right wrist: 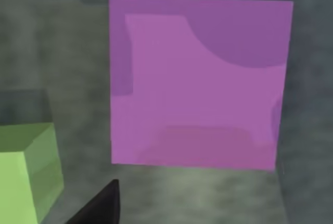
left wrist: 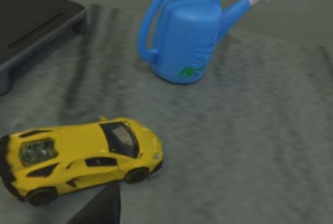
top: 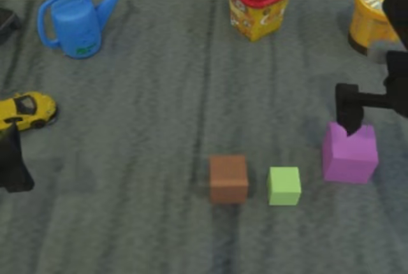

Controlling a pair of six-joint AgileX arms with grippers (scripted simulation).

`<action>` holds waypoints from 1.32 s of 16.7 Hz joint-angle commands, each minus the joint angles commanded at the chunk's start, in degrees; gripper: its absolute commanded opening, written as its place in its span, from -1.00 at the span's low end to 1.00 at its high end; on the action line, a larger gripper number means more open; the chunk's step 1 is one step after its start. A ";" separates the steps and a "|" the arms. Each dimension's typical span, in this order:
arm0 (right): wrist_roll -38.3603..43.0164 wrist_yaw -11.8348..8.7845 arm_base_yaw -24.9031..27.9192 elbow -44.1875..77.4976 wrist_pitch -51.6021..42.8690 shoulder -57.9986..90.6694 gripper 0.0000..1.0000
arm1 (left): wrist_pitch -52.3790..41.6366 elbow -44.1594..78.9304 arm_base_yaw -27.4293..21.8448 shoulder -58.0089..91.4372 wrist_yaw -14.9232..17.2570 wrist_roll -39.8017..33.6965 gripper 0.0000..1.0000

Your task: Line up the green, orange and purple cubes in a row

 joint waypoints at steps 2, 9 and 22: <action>1.49 0.00 1.05 5.55 -3.52 6.40 1.00 | 4.77 -5.95 2.27 -7.43 0.37 4.43 1.00; 3.71 0.08 2.58 14.42 -8.13 15.14 1.00 | 12.31 -14.39 5.33 -18.95 1.05 11.59 1.00; 3.87 0.13 2.64 5.18 8.34 21.96 1.00 | 12.31 -14.39 5.33 -18.95 1.05 11.59 1.00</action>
